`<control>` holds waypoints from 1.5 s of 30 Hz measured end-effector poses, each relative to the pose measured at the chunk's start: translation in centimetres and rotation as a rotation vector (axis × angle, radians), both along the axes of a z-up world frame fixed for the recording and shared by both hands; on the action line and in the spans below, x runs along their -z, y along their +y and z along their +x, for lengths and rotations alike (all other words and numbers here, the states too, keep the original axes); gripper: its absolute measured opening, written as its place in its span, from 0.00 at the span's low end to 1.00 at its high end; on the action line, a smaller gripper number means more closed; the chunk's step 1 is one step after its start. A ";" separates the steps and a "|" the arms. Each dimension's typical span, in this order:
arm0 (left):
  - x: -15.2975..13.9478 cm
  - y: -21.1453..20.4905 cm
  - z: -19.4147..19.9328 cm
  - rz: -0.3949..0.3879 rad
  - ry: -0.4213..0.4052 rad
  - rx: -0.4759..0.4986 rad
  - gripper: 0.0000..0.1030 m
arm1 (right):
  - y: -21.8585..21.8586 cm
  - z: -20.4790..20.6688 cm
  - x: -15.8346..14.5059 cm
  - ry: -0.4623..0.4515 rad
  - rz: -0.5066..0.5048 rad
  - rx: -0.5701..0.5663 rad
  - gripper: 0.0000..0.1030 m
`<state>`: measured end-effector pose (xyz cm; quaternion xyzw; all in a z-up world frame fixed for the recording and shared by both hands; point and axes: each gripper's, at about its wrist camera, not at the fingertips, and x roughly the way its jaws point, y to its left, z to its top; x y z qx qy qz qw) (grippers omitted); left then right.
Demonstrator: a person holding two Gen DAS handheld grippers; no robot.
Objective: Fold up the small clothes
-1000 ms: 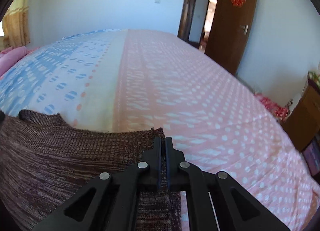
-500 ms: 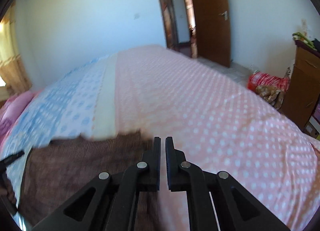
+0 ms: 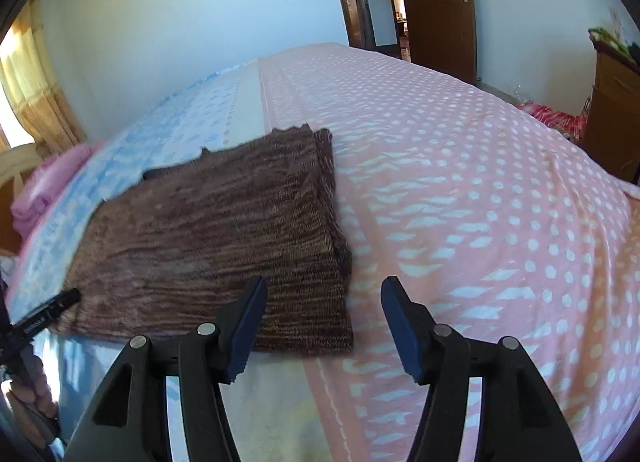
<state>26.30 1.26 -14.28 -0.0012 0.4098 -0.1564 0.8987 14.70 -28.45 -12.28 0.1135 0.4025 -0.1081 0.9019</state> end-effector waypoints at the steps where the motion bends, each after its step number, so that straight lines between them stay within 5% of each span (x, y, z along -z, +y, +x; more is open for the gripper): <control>1: 0.0 -0.1 -0.2 0.008 -0.008 0.002 0.55 | 0.1 0.2 0.4 0.022 0.006 -0.021 0.30; 2: 0.0 -0.3 -0.2 0.017 -0.009 0.005 0.56 | 0.5 0.6 0.7 0.046 -0.001 -0.036 0.14; 5: 0.4 -0.7 -0.3 0.044 -0.011 0.013 0.64 | 1.7 0.2 0.6 0.050 -0.068 -0.047 0.08; 17: 0.8 -0.8 -0.6 0.070 -0.023 -0.004 0.73 | 1.2 -2.1 0.2 0.071 -0.093 -0.002 0.09; 22: 0.8 -0.8 -0.6 0.074 -0.023 -0.009 0.76 | 3.4 -4.2 -3.9 -0.071 -0.228 0.047 0.12; 25: 0.8 -0.9 -0.7 0.089 -0.030 -0.018 0.78 | 7.2 -2.4 -4.8 -0.131 -0.195 -0.098 0.12; 31: 0.8 -0.9 -0.7 0.100 -0.029 -0.033 0.81 | 14.0 3.8 -1.3 -0.068 -0.086 -0.265 0.12; 35: 0.8 -0.9 -0.7 0.104 -0.030 -0.036 0.82 | 15.9 5.2 2.1 0.013 -0.103 -0.284 0.12; 41: 0.8 -0.9 -0.7 0.102 -0.028 -0.041 0.84 | 14.8 4.8 2.6 -0.035 -0.040 -0.282 0.12; 45: 0.1 1.8 -1.4 -0.026 -0.036 -0.129 0.84 | 13.3 4.6 2.9 -0.081 0.078 -0.279 0.13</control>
